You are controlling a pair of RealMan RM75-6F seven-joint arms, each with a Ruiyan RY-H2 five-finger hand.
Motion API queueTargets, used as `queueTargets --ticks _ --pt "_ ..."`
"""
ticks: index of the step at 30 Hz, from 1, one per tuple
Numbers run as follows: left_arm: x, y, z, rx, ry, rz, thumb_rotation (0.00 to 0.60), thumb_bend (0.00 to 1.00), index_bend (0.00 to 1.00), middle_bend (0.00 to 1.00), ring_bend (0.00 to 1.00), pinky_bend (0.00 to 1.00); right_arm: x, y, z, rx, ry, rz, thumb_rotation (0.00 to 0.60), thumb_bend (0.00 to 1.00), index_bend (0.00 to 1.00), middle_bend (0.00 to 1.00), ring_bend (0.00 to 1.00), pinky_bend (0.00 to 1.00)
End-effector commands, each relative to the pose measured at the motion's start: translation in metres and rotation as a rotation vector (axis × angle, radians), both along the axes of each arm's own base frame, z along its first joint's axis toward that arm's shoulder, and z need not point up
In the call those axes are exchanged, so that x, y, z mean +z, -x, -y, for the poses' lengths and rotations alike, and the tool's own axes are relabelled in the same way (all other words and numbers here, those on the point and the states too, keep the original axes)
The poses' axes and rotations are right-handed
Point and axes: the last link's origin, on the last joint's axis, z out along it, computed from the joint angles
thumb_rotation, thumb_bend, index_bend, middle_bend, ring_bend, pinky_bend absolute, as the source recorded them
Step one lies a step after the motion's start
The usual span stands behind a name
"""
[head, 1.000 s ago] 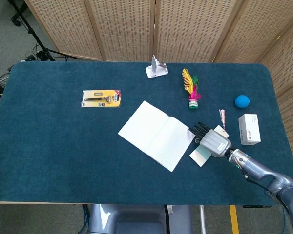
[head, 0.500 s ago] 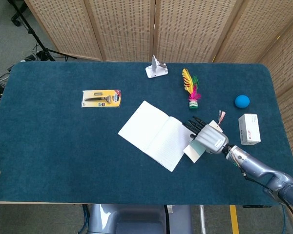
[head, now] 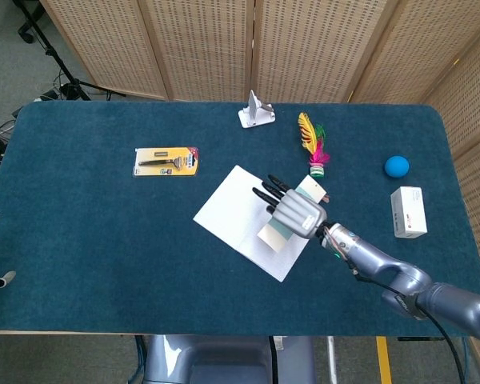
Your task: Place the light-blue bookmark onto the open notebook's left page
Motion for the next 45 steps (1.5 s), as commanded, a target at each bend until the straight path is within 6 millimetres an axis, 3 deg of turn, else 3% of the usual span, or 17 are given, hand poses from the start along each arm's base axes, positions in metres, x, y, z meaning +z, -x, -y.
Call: queueTargets --ticks 1,10,14,25,37,39,43,45 --pt "-0.001 -0.001 -0.002 -0.014 0.013 0.000 0.600 0.00 0.00 0.00 0.00 0.00 -0.023 -0.031 0.001 0.027 -0.012 -0.008 0.600 0.00 0.52 0.00 0.00 0.00" --pt "-0.001 0.004 -0.004 -0.001 0.026 0.007 0.600 0.00 0.00 0.00 0.00 0.00 -0.069 -0.081 0.016 0.092 0.035 -0.063 0.600 0.00 0.53 0.00 0.00 0.00" --pt "0.001 0.006 -0.006 0.012 0.025 0.014 0.600 0.00 0.00 0.00 0.00 0.00 -0.080 -0.091 0.025 0.090 0.068 -0.077 0.600 0.00 0.53 0.00 0.00 0.00" --pt "0.003 0.012 -0.011 0.038 0.028 0.024 0.600 0.00 0.00 0.00 0.00 0.00 -0.113 -0.081 0.024 0.119 0.045 -0.203 0.600 0.07 0.53 0.00 0.00 0.00" --pt "0.002 0.012 -0.012 0.044 0.029 0.022 0.600 0.00 0.00 0.00 0.00 0.00 -0.109 -0.071 0.026 0.132 0.028 -0.227 0.600 0.10 0.52 0.00 0.00 0.00" --pt "0.002 0.012 -0.012 0.042 0.029 0.022 0.600 0.00 0.00 0.00 0.00 0.00 -0.107 -0.069 0.025 0.144 0.030 -0.231 0.600 0.07 0.48 0.00 0.00 0.00" --pt "0.001 0.012 -0.012 0.042 0.029 0.020 0.600 0.00 0.00 0.00 0.00 0.00 -0.102 -0.069 0.026 0.165 0.039 -0.237 0.600 0.00 0.24 0.00 0.00 0.00" --pt "0.001 0.012 -0.011 0.042 0.028 0.021 0.600 0.00 0.00 0.00 0.00 0.00 -0.101 -0.069 0.026 0.161 0.032 -0.231 0.600 0.00 0.17 0.00 0.00 0.00"
